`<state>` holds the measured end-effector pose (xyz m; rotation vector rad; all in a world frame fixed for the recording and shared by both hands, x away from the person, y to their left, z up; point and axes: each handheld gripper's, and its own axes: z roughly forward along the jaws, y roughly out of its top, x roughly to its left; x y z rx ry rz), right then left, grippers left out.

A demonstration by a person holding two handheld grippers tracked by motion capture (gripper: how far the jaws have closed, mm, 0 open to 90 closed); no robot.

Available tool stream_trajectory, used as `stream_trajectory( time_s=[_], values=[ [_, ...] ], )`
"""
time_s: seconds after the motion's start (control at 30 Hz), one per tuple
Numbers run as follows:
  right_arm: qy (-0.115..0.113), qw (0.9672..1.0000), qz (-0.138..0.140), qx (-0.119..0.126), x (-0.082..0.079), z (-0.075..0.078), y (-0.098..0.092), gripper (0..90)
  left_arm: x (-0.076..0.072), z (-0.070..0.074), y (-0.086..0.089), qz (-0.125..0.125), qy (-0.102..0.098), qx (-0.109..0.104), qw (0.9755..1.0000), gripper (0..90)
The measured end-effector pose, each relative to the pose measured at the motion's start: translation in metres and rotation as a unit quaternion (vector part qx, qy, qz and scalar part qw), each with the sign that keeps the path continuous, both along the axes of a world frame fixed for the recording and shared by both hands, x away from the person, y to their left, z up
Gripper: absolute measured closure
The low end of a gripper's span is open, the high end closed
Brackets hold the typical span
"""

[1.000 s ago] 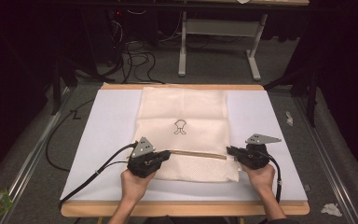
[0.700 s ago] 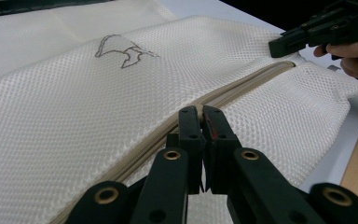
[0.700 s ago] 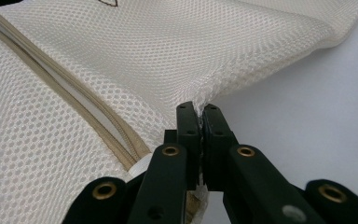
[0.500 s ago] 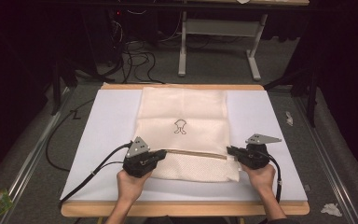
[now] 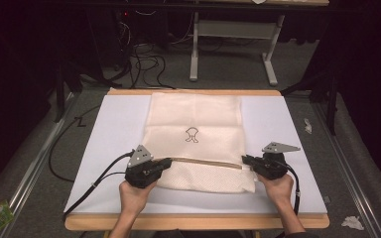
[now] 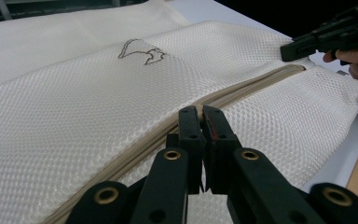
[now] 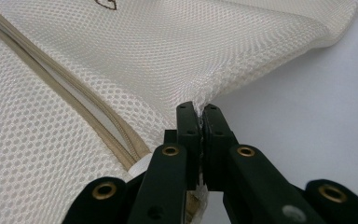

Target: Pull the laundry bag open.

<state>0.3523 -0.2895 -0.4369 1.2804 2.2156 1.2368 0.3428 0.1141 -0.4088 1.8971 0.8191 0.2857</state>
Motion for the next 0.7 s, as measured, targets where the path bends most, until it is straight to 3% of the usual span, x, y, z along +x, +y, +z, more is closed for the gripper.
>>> stream_trajectory(
  time_s=[0.7],
  values=[
    [-0.001,1.0000,-0.001,0.000,0.001,-0.001,-0.001,88.8,-0.001,0.004,0.019,0.024,-0.006,-0.010,0.9997,87.2]
  ],
)
